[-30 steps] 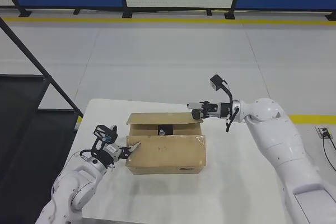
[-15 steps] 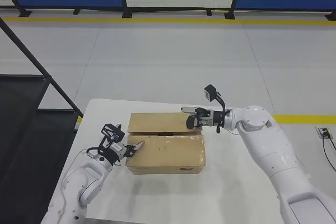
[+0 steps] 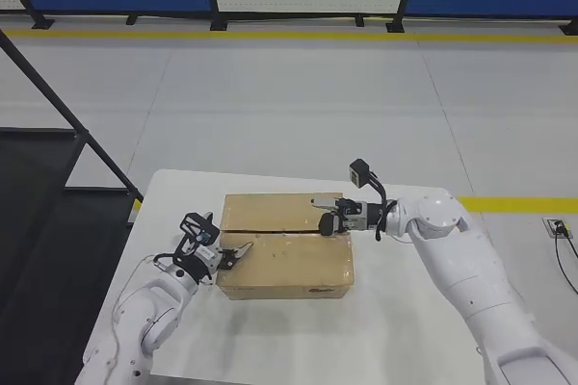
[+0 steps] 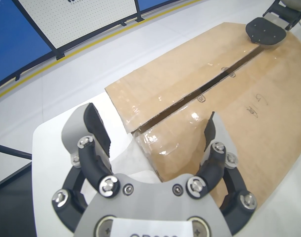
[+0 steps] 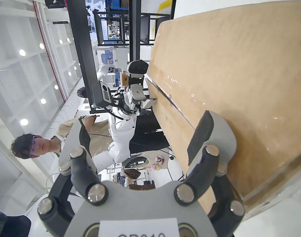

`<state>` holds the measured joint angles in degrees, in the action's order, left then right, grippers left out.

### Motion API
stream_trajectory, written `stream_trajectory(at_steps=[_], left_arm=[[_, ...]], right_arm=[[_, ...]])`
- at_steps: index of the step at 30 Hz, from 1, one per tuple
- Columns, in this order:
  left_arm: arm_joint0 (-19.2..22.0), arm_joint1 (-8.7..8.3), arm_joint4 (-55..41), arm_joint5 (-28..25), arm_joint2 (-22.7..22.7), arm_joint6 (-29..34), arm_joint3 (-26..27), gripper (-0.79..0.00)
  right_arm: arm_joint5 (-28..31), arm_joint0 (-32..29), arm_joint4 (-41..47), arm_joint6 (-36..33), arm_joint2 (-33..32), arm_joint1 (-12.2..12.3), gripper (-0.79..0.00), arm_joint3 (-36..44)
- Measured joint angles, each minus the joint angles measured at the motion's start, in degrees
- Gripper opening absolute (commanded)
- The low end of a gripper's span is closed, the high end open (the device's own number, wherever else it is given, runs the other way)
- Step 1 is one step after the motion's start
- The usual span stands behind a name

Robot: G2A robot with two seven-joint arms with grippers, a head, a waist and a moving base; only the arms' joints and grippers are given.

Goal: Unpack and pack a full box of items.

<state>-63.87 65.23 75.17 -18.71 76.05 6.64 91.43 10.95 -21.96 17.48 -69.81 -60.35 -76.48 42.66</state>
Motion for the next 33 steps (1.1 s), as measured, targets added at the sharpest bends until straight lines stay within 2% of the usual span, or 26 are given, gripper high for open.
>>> stream_trajectory(at_steps=[3, 6, 13, 16, 25, 30, 33], left_arm=[[-1.0, 0.01, -4.3, 1.1, 2.4, -2.1, 0.8, 0.0], [-3.4, -0.29, -9.7, 1.3, 6.7, -4.0, 1.6, 0.0], [-11.3, -0.95, -23.6, 1.4, 18.6, -6.2, 1.8, 0.0], [-14.5, -0.99, -30.5, 1.1, 21.6, -4.1, 1.5, 0.0], [-14.7, -0.98, -30.0, 1.0, 20.9, -3.2, 1.1, 0.0], [-13.0, -0.64, -25.7, 5.0, 17.5, -3.0, -3.6, 0.0], [-12.0, -0.45, -23.2, 4.3, 15.1, -3.7, -6.9, 0.0]], right_arm=[[0.5, -1.4, 0.6, 0.1, -0.7, 0.3, 0.0, 0.8], [1.2, -2.5, 0.2, 0.5, -1.2, 0.7, 0.0, 1.6], [1.6, -3.8, -0.9, 1.6, -1.7, 1.3, 0.0, 3.5], [1.8, -3.8, -1.4, 1.9, -1.7, 1.3, 0.0, 3.7], [1.8, -3.8, -1.3, 1.8, -1.7, 1.3, 0.0, 3.7], [1.1, -5.0, -2.1, 3.8, -1.5, 1.4, 0.0, 5.7], [0.2, -5.9, -2.6, 4.4, -1.5, 1.6, 0.0, 7.4]])
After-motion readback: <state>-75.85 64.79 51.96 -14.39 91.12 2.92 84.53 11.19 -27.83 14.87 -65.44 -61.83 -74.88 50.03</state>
